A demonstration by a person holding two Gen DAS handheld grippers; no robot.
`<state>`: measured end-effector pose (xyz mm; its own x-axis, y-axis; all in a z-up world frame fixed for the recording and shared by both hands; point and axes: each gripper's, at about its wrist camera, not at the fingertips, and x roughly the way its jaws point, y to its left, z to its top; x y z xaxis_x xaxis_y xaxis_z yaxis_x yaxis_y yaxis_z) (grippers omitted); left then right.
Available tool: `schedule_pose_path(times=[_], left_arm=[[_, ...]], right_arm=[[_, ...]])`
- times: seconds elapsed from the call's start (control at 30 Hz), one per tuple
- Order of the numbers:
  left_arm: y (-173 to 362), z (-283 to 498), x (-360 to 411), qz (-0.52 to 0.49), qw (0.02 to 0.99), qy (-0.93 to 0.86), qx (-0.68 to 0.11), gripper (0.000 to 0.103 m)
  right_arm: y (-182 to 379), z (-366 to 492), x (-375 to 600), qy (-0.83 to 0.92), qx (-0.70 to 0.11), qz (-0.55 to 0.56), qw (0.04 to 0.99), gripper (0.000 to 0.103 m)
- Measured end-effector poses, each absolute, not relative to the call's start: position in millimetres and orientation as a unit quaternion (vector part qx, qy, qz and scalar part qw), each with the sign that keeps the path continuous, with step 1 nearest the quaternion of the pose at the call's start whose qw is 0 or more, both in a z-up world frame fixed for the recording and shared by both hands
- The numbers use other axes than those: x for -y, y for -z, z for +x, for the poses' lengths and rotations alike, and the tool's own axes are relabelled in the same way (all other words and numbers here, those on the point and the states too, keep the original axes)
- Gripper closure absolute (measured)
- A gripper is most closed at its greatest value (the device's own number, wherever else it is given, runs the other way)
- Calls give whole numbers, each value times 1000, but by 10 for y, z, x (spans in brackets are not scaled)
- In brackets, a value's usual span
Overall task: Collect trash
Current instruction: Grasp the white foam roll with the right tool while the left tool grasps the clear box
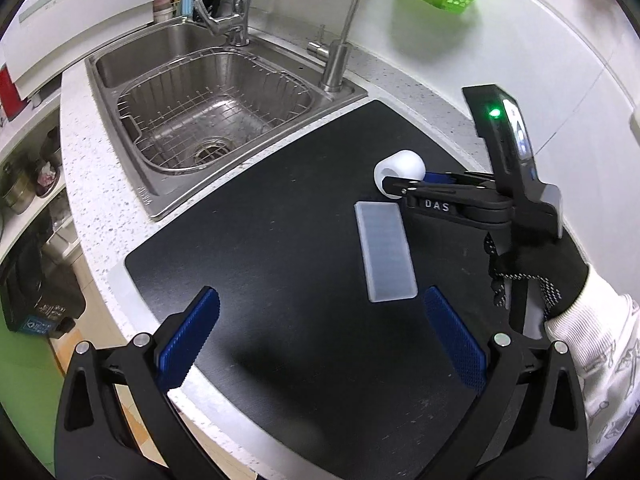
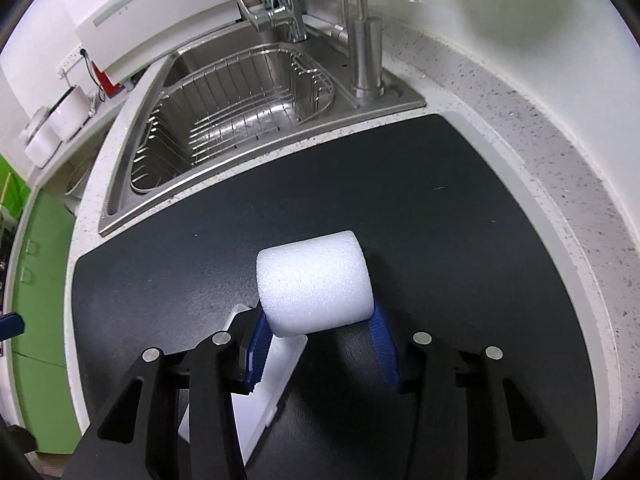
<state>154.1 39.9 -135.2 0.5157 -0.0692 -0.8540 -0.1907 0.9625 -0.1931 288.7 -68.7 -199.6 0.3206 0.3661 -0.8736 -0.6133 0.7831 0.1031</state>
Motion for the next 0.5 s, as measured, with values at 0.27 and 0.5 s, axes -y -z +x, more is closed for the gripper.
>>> schedule_pose_path(times=[0.27, 0.5], left_arm=[[1376, 1776, -63, -108, 863, -11, -493, 3], [1629, 2087, 177, -92, 857, -10, -507, 3]], right_arm=[[1728, 2618, 1241, -265, -493, -101, 822, 59], [1579, 2430, 1738, -239, -485, -95, 835, 59]])
